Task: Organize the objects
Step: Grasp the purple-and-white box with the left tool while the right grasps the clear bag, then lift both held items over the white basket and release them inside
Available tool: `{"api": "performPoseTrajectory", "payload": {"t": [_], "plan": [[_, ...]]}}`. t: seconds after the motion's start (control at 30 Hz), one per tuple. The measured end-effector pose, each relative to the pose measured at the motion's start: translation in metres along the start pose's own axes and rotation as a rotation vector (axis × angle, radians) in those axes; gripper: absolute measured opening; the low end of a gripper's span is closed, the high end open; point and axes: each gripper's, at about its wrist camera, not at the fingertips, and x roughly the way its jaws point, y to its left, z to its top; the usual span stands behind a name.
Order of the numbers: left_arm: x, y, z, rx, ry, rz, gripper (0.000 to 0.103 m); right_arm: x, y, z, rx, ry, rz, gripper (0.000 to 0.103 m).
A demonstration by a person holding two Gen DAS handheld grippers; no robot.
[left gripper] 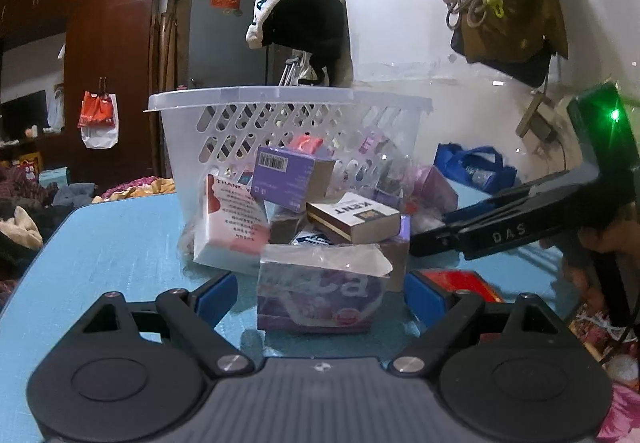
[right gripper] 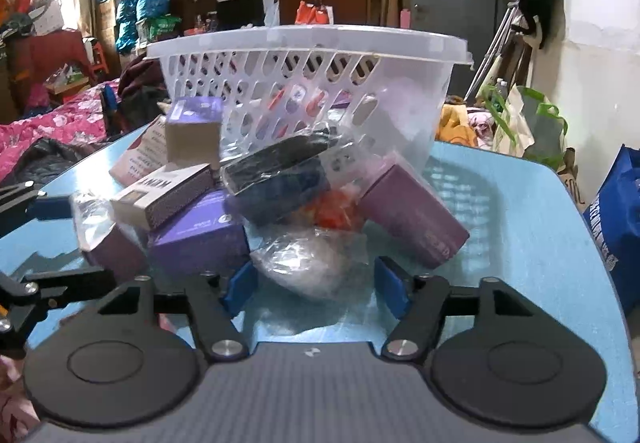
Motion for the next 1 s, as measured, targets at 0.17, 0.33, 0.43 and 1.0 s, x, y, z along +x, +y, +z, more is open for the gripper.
{"api": "performPoseTrajectory", "payload": {"t": [0.17,0.33,0.43,1.0], "plan": [[-0.009,0.005,0.001,0.002,-0.04,-0.018,0.07,-0.008,-0.004,-0.004,0.005,-0.044,0.017,0.053],[-0.016,0.007,0.003,0.003,-0.063,-0.03,0.07,-0.017,-0.003,-0.007,0.001,-0.099,0.019,0.053],[-0.023,0.009,0.005,0.001,-0.084,-0.027,0.07,-0.02,-0.002,-0.011,-0.003,-0.115,0.034,0.053],[-0.041,0.027,0.047,-0.063,-0.223,-0.037,0.07,-0.062,0.001,0.009,-0.03,-0.306,0.012,0.053]]}}
